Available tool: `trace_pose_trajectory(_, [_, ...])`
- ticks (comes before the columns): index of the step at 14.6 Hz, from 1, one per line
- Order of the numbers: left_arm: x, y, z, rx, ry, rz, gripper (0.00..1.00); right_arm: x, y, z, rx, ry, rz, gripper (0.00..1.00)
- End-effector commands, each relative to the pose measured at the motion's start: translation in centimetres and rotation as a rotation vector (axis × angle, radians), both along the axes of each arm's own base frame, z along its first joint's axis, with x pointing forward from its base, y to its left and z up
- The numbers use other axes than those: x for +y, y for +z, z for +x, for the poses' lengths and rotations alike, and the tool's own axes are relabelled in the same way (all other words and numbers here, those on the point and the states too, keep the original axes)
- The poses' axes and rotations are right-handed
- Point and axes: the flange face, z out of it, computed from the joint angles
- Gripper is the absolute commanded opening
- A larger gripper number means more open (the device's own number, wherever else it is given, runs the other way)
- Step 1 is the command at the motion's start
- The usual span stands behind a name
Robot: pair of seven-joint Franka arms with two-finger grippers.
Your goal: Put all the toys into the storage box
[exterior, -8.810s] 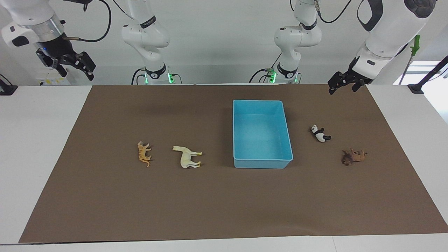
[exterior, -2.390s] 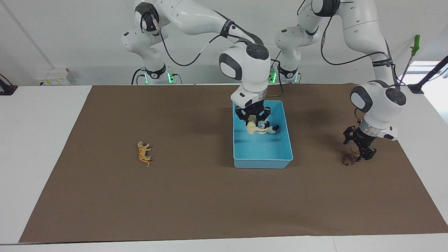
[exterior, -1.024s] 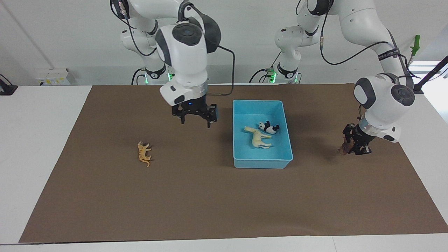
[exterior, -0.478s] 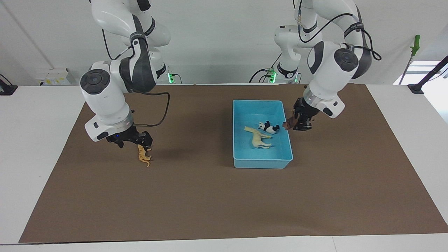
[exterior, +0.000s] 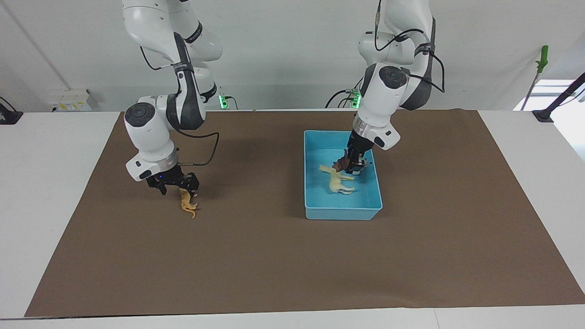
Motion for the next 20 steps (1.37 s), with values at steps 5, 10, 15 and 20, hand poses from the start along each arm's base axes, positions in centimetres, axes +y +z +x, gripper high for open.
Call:
trace_pose_trajectory(5, [5.8,5.0,2.1,0.012,-0.117,0.041,1.0,-0.2,-1.6,-1.9,-0.061,0.174,-0.003,1.0])
trace_pose_trajectory(10, [17.4,10.3,5.2,0.023,-0.361,0.077,1.0,0.3,-3.4,-2.2,-0.084,0.192,0.0,1.0])
trace_pose_trajectory(15, [19.6,12.1,5.3,0.008,-0.639,0.219,1.0,-0.6,-5.3,-2.2,-0.063,0.172,0.004,0.91])
trace_pose_trajectory(20, [23.6,13.1,5.2,0.047,-1.137,0.193,1.0,-0.1,-5.4,-2.0,-0.085,0.143,0.01,0.03])
